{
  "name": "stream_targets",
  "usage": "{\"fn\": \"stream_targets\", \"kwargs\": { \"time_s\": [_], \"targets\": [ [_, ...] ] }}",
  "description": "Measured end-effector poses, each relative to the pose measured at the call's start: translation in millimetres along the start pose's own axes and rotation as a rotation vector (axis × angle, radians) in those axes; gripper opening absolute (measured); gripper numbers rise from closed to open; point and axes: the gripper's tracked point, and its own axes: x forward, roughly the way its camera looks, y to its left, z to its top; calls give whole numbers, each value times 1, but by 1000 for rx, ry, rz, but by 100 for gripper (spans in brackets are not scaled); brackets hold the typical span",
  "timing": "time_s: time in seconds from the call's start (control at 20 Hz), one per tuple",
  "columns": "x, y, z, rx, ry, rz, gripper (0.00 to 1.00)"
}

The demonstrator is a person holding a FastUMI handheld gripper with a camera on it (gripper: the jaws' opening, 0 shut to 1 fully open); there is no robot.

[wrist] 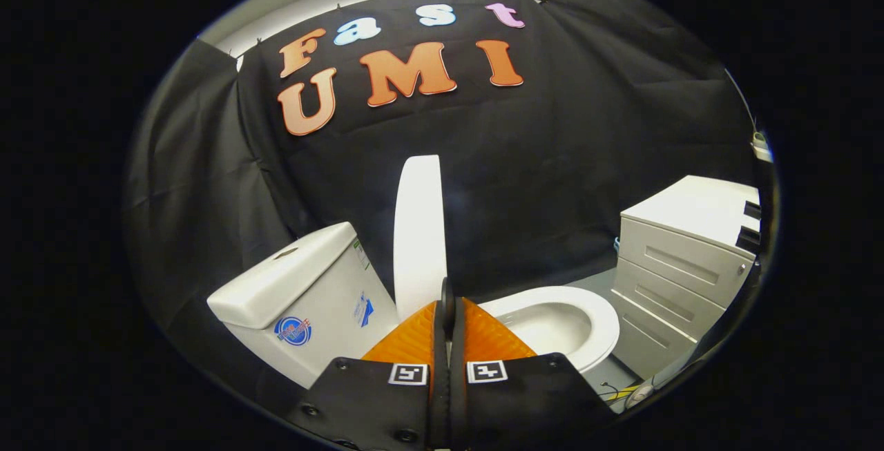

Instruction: Open the toilet lid.

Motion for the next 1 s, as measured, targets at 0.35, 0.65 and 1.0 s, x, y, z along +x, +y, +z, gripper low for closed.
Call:
{"fn": "stream_targets", "kwargs": {
  "time_s": [0.35, 0.65, 1.0],
  "targets": [
    [-1, 16, 0, -37, -14, -17, 7],
    [0, 35, -1, -125, -21, -16, 7],
    [-3, 65, -2, -151, -25, 12, 8]
  ]
}}
